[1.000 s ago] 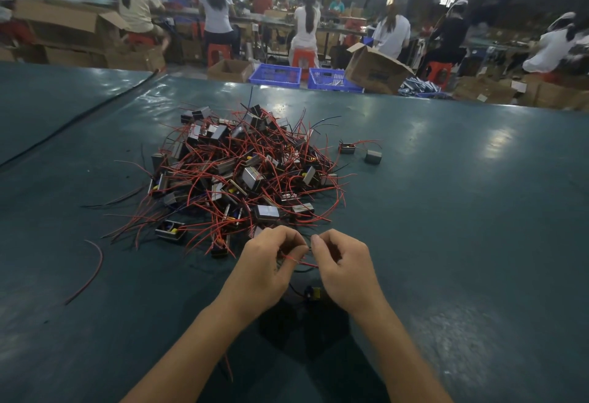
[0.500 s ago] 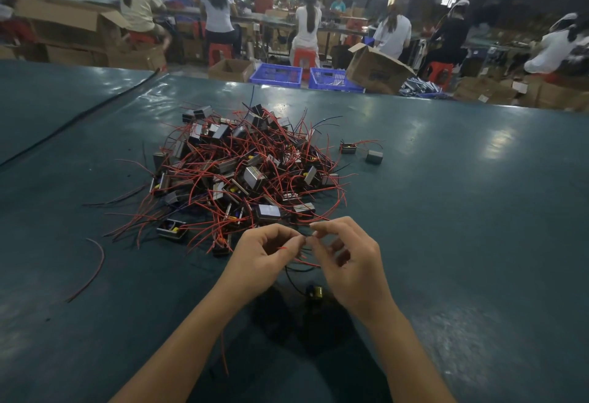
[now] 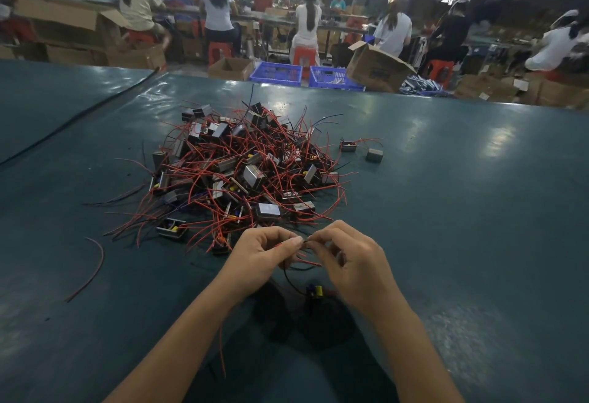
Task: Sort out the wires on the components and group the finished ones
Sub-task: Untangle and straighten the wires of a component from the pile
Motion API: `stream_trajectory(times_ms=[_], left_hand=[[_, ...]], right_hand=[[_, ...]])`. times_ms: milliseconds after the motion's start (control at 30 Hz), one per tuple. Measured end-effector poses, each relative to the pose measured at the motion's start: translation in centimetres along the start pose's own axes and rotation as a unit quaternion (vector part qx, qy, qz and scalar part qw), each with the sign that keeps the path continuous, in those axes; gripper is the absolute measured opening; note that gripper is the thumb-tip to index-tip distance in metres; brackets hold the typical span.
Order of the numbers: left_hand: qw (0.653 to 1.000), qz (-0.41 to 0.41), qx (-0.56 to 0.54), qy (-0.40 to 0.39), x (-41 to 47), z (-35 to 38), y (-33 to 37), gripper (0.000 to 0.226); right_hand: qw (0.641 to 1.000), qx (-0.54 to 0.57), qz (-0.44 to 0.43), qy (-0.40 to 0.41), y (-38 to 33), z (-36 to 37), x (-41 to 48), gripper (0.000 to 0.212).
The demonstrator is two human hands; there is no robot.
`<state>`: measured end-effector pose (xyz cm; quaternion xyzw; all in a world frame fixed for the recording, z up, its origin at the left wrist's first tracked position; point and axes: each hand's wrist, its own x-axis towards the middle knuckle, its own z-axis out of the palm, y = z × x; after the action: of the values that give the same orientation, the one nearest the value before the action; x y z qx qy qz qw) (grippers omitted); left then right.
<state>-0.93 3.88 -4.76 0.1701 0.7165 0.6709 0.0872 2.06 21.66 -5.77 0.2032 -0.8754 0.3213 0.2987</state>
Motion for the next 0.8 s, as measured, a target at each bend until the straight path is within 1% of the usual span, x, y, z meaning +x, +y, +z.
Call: stream_trajectory(times_ms=[33,100,133,167,200,233,267,300,333,367,400,433,500,533,567,600,667,733,800], left_hand=[[1.000,0.011,0.007,0.000,0.0,0.0,0.0,0.014],[0.996,0.063,0.060,0.009,-0.1,0.1,-0.1,0.010],[0.988,0.107,0.110,0.020,-0.2,0.1,-0.2,0.007],[0.972,0.161,0.167,0.031,-0.2,0.0,-0.4,0.005],[0.951,0.214,0.220,0.036,-0.2,-0.1,-0.5,0.004],[0.931,0.256,0.258,0.036,-0.2,-0.1,-0.5,0.003],[0.915,0.285,0.284,0.035,-0.3,-0.2,-0.6,0.005],[0.904,0.305,0.298,0.037,-0.3,-0.2,-0.6,0.008],[0.898,0.316,0.304,0.043,-0.3,-0.2,-0.7,0.008],[0.899,0.317,0.298,0.054,-0.3,-0.1,-0.7,0.008],[0.909,0.304,0.276,0.065,-0.3,-0.1,-0.6,0.007],[0.928,0.277,0.238,0.073,-0.3,-0.1,-0.5,0.005],[0.965,0.199,0.152,0.072,-0.3,-0.2,-0.3,0.007],[0.977,0.164,0.122,0.067,-0.2,-0.2,-0.2,0.011],[0.984,0.137,0.100,0.060,-0.2,-0.2,-0.1,0.013],[0.988,0.119,0.085,0.052,-0.2,-0.2,0.0,0.014],[0.992,0.096,0.069,0.035,-0.2,-0.3,0.3,0.015],[0.995,0.081,0.064,0.019,-0.2,-0.2,0.4,0.015],[0.995,0.076,0.066,0.006,-0.3,-0.2,0.4,0.015]], right_hand=[[1.000,0.018,0.019,-0.007,-0.1,0.1,0.0,0.004],[0.989,0.100,0.105,-0.027,-0.4,0.2,0.2,0.013],[0.974,0.148,0.168,-0.044,-0.6,0.1,0.4,0.018],[0.949,0.198,0.237,-0.061,-0.8,0.0,0.6,0.023],[0.914,0.252,0.308,-0.074,-1.1,-0.2,0.7,0.026],[0.865,0.316,0.382,-0.084,-1.3,-0.4,0.9,0.029],[0.797,0.385,0.456,-0.094,-1.5,-0.5,1.1,0.031],[0.720,0.452,0.516,-0.105,-1.7,-0.6,1.3,0.030],[0.652,0.507,0.552,-0.114,-1.9,-0.8,1.4,0.026],[0.617,0.542,0.558,-0.117,-2.1,-0.8,1.4,0.021],[0.632,0.546,0.538,-0.114,-2.1,-0.7,1.3,0.021],[0.691,0.518,0.494,-0.102,-2.1,-0.5,1.2,0.023],[0.852,0.387,0.348,-0.050,-2.0,-0.2,0.9,0.019],[0.914,0.313,0.258,-0.020,-1.7,-0.1,0.7,0.012],[0.949,0.261,0.175,0.000,-1.4,0.0,0.6,0.008],[0.967,0.228,0.112,0.013,-1.1,0.1,0.5,0.009],[0.984,0.171,0.046,0.032,-0.5,0.2,0.4,0.010],[0.993,0.111,0.018,0.041,-0.4,0.1,0.3,0.006],[0.997,0.064,0.007,0.045,-0.4,0.2,0.2,0.011]])
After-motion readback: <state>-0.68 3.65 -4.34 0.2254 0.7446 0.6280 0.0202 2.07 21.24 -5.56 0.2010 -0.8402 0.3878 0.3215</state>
